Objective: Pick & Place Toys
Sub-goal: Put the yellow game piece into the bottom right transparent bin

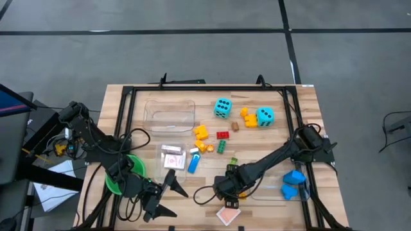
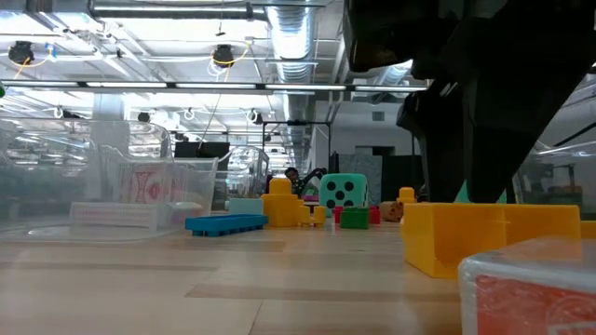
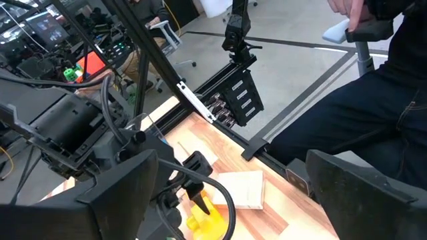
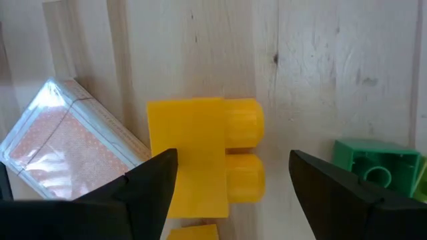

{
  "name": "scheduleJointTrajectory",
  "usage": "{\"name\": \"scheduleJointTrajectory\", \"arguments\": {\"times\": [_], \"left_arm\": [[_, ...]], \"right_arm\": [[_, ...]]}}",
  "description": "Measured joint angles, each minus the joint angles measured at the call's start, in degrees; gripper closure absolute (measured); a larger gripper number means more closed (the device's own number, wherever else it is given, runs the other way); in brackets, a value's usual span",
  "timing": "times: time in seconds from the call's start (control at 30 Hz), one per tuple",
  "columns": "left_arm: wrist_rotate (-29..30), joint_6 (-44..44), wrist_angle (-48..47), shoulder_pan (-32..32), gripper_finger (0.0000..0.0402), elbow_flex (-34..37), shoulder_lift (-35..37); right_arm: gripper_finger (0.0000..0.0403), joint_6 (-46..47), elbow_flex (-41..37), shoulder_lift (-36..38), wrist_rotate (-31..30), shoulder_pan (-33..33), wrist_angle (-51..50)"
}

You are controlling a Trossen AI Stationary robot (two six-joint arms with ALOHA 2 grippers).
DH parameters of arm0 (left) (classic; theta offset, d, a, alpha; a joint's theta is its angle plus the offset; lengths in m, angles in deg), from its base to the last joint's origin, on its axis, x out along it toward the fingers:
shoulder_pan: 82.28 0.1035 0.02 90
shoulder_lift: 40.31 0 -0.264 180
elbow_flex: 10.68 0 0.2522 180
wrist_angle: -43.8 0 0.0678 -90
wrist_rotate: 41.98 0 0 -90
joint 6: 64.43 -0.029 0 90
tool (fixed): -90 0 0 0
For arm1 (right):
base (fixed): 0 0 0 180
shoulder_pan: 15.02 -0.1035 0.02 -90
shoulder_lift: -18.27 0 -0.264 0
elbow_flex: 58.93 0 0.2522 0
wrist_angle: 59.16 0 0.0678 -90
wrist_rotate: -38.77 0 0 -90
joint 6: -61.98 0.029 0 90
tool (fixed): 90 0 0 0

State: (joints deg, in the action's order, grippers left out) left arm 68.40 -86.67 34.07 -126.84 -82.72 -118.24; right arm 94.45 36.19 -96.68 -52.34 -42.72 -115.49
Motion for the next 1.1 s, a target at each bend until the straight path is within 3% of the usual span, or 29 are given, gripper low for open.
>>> {"name": "scheduleJointTrajectory", "arguments": {"times": [0.2,0.47,0.87,1.1], "left_arm": [[-0.02,0.02,0.02,0.00,0.0029,0.00,0.00],[-0.04,0.02,0.02,0.00,0.0026,0.00,0.00],[-0.07,0.21,0.03,0.00,0.0031,-0.04,0.00],[-0.09,0.61,0.06,0.00,0.0032,-0.04,0.00]], "right_arm": [[0.0123,-0.11,-0.02,0.02,-0.91,0.86,-0.05],[0.0123,-0.91,-0.05,0.11,-8.10,4.08,0.26],[0.0124,-4.86,4.71,-0.17,-8.19,2.23,-2.64],[0.0120,-8.98,6.14,-0.13,-8.39,0.31,1.55]]}}
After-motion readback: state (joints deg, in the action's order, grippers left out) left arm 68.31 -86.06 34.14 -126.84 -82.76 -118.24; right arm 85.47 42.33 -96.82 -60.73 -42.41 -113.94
